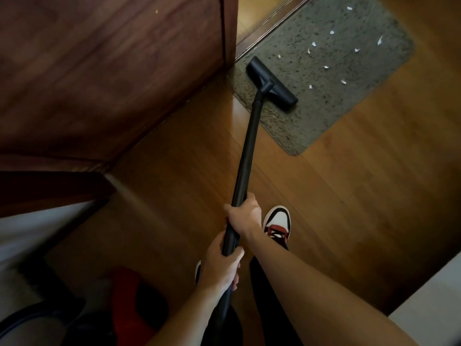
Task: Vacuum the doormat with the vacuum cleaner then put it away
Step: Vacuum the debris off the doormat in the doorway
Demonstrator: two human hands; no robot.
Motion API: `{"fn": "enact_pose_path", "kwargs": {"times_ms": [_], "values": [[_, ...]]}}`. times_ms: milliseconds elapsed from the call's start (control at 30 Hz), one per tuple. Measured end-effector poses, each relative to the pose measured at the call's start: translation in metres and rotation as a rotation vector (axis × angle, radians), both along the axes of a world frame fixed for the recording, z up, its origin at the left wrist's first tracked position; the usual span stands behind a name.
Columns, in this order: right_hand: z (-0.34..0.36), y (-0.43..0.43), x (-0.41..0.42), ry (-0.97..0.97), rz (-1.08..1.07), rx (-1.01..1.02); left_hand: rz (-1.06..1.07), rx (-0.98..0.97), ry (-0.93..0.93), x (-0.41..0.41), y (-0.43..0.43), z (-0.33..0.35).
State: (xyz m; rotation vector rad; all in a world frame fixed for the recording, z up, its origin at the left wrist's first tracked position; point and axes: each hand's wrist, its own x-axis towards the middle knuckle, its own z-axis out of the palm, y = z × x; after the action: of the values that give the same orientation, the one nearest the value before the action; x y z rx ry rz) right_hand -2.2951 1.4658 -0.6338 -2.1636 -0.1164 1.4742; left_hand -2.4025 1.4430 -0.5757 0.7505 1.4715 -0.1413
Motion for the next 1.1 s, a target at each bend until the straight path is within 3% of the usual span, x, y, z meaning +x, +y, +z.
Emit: {"fn": "enact_pose_path", "kwargs": {"times_ms": [500,1100], "values": [[-0.008,-0.023,-0.046,-0.091,-0.001,0.102,-0.029,0.049,-0.032,-0.036,-0.009,-0.005],[-0.015,0.052,0.091,-0.076,-0.073,0.165,0.088,0.051,-0.074,0.101,0.056,-0.018]]}}
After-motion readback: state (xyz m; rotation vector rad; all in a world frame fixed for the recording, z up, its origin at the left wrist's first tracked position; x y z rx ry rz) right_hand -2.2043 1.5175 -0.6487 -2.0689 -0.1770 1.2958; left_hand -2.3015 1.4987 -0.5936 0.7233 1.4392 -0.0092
